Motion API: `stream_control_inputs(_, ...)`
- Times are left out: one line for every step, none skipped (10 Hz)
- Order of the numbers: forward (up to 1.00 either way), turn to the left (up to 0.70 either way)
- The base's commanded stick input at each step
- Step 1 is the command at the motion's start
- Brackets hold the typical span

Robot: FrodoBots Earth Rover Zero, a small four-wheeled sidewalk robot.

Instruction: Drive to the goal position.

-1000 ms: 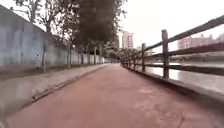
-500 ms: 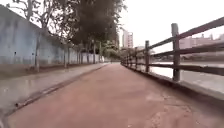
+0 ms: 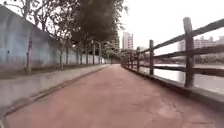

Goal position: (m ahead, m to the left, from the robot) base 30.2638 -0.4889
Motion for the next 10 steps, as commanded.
stream_control_inputs(0.96,0.00)
stream_control_inputs(0.96,0.00)
stream_control_inputs(0.95,0.00)
stream_control_inputs(0.95,0.00)
stream_control_inputs(0.95,0.00)
stream_control_inputs(0.96,0.00)
stream_control_inputs(0.96,0.00)
stream_control_inputs(0.95,0.00)
stream_control_inputs(0.96,0.00)
stream_control_inputs(0.96,0.00)
